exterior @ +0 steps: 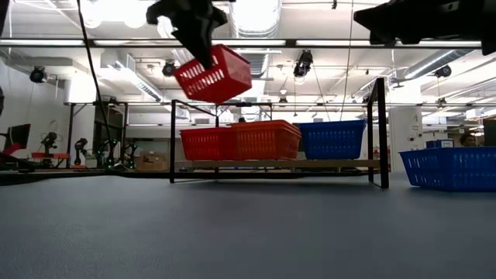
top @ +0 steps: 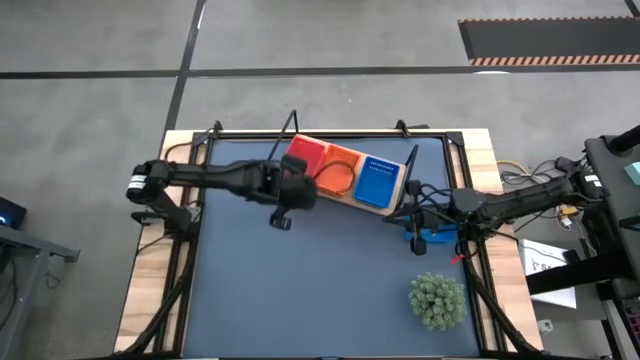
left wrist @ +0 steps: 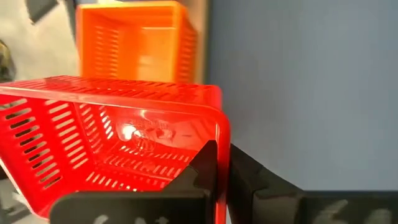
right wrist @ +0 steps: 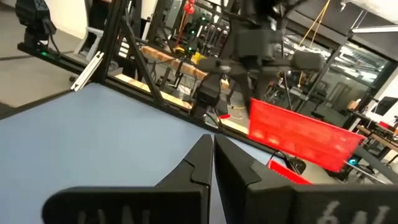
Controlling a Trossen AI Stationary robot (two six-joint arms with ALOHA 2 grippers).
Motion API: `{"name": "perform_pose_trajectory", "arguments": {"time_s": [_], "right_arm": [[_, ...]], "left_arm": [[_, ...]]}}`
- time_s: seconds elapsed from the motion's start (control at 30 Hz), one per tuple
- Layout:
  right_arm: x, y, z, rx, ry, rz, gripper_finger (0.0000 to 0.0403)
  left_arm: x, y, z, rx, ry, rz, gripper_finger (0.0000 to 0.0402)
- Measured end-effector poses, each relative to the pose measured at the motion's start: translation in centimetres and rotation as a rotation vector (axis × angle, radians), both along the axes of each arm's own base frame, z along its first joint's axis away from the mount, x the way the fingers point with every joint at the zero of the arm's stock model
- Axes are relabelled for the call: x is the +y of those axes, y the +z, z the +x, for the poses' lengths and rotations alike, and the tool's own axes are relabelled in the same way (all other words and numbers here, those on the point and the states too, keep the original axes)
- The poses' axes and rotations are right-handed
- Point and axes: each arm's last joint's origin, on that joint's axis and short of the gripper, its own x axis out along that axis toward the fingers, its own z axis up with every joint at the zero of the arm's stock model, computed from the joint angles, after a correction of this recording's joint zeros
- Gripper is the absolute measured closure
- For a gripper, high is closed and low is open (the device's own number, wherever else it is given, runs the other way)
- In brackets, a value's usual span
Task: Stack baskets on shelf by color
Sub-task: Stack the red bin on top of the red bins on the shelf
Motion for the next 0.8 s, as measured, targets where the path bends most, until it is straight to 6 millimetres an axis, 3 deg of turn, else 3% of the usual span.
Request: {"name": "perform_pose_trajectory", "arguments": {"time_s": [0.2, 0.5, 0.8], "right_arm": [[0.0, 0.1, -0.3, -0.016, 0.000, 0.011, 0.0394], [0.0, 0.0, -0.3, -0.006, 0.000, 0.022, 0.0394], [0.0, -0.1, -0.2, 0.002, -0.001, 0.021, 0.0394]], "left_arm": [[3.2, 0.0, 1.1, -0.028, -0.043, 0.063, 0.0401], [7.3, -2.6, 2.2, 0.099, -0.022, 0.089, 0.0401], [8.8, -4.2, 2.3, 0.174, 0.006, 0.076, 0.0401]]}}
